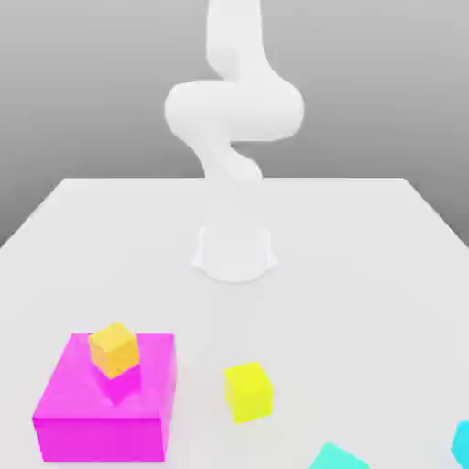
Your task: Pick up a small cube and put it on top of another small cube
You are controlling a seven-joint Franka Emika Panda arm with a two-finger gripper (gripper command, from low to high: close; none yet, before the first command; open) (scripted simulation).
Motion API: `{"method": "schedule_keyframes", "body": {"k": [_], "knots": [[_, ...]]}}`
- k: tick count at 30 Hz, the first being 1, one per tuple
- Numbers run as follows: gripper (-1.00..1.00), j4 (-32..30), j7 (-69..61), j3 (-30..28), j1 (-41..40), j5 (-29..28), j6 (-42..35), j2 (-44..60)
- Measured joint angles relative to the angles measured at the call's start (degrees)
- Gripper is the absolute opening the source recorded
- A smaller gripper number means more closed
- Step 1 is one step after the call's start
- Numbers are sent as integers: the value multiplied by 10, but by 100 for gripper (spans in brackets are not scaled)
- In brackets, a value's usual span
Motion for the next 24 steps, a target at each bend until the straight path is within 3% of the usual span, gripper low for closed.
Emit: {"method": "schedule_keyframes", "body": {"k": [12,20,24], "knots": [[0,-135,-71,-3,12,-26,153,256],[0,-224,-147,1,20,0,253,421],[0,-223,-159,3,20,8,317,504]]}}
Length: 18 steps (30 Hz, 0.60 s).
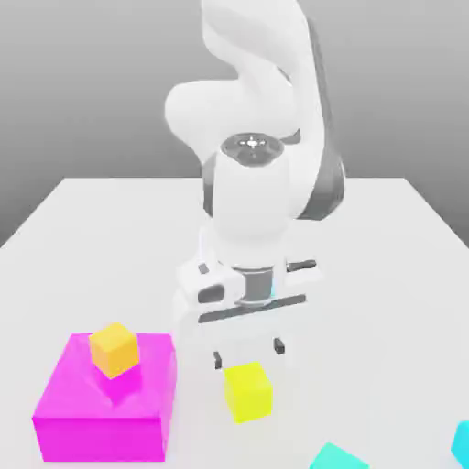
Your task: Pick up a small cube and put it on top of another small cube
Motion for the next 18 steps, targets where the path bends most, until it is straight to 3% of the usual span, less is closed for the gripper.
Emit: {"method": "schedule_keyframes", "body": {"k": [3,4,11,18], "knots": [[0,10,1,-2,1,-3,51,62],[-100,12,2,-3,2,-4,60,73],[-100,11,4,-2,1,-6,58,71],[-100,1,-7,5,-2,0,-49,-47]]}}
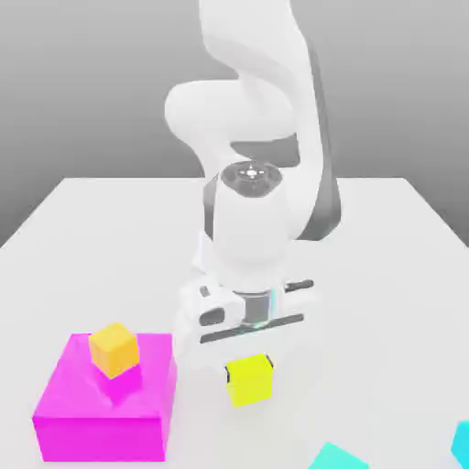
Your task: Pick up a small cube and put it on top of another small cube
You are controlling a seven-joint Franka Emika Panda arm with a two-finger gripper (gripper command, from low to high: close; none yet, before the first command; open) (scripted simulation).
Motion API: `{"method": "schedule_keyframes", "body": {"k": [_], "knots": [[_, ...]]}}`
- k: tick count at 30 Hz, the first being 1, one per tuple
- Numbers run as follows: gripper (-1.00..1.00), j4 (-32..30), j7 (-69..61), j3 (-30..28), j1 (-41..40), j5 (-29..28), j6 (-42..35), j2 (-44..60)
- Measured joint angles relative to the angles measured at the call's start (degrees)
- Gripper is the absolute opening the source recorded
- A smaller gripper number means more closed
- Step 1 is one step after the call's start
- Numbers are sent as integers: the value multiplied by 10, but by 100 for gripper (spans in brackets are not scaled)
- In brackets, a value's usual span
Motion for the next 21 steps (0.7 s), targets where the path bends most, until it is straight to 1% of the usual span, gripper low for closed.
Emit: {"method": "schedule_keyframes", "body": {"k": [6,13,15,17,18,21], "knots": [[-100,112,-74,22,12,1,-81,33],[-100,257,-154,53,30,-21,-173,86],[-100,278,-161,55,35,-29,-165,115],[-100,284,-158,51,40,-38,-133,153],[100,285,-156,48,42,-42,-118,169],[100,285,-156,48,42,-42,-118,169]]}}
